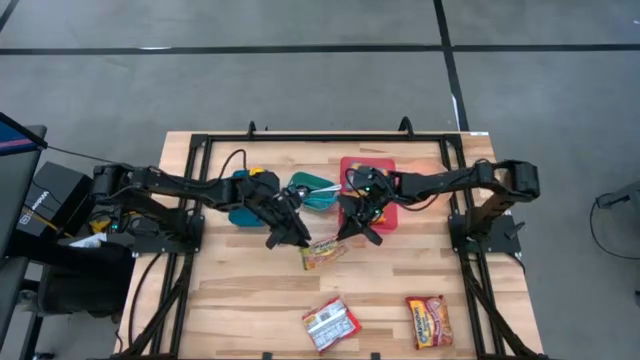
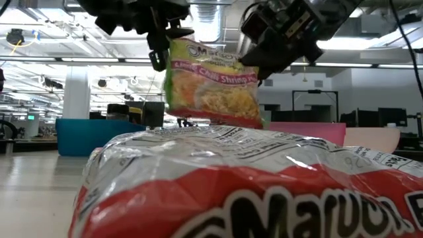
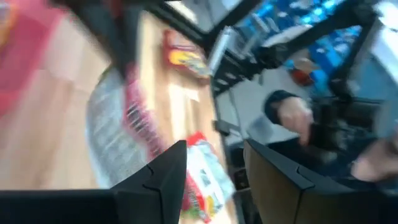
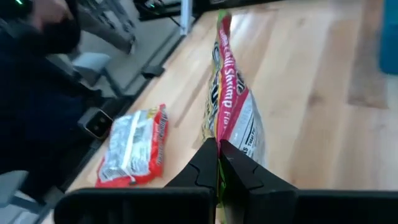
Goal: Pick & Place Food Item
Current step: Put the green noodle pack into the red bin
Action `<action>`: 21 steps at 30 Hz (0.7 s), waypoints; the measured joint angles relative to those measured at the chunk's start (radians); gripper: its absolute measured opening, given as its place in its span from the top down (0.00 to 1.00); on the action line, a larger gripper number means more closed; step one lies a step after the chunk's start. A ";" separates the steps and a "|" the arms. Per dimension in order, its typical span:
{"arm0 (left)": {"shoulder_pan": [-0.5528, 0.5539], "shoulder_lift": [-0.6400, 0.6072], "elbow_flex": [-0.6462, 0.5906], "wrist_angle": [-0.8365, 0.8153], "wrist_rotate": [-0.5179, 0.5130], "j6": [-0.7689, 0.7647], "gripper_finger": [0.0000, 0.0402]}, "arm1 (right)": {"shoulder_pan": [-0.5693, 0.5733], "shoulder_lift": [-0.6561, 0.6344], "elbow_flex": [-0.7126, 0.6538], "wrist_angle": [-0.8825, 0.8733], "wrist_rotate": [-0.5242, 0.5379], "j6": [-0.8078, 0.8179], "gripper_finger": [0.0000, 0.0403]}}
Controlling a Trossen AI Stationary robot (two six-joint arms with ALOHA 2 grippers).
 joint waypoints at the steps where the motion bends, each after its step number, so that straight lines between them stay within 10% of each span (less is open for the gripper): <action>1: 0.000 -0.009 0.000 -0.019 -0.023 0.004 0.61 | 0.002 -0.022 0.000 -0.028 0.022 -0.012 1.00; 21: -0.003 -0.065 -0.001 0.047 -0.291 0.218 0.63 | -0.131 -0.523 0.000 -0.470 0.406 -0.074 1.00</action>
